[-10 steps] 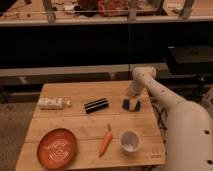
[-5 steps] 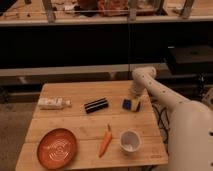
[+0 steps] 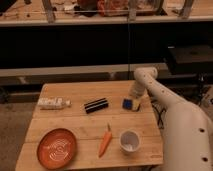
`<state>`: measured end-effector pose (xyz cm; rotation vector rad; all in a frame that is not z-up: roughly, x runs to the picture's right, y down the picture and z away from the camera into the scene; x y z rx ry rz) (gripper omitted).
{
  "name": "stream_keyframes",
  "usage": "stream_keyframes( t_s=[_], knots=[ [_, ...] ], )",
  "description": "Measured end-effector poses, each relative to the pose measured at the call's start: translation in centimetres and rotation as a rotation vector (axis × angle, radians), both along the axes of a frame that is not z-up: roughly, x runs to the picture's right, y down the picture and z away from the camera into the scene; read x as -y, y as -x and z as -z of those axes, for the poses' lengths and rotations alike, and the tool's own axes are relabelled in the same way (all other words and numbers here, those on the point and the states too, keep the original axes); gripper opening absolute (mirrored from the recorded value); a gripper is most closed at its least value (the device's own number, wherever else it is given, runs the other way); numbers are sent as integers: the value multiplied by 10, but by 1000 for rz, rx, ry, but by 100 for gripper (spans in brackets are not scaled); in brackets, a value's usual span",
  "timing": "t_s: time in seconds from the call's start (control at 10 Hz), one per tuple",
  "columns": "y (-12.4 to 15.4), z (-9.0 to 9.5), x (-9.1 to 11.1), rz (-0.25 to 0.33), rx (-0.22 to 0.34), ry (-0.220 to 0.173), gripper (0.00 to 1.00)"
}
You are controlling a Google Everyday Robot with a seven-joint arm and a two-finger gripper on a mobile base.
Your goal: Place the white sponge in the ceramic bowl
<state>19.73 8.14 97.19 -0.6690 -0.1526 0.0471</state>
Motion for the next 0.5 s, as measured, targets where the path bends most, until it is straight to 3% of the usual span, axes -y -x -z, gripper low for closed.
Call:
stream_keyframes(
  t_s=[0.5],
  knots=[
    [-3,8,5,7,-5,3,46]
  ],
)
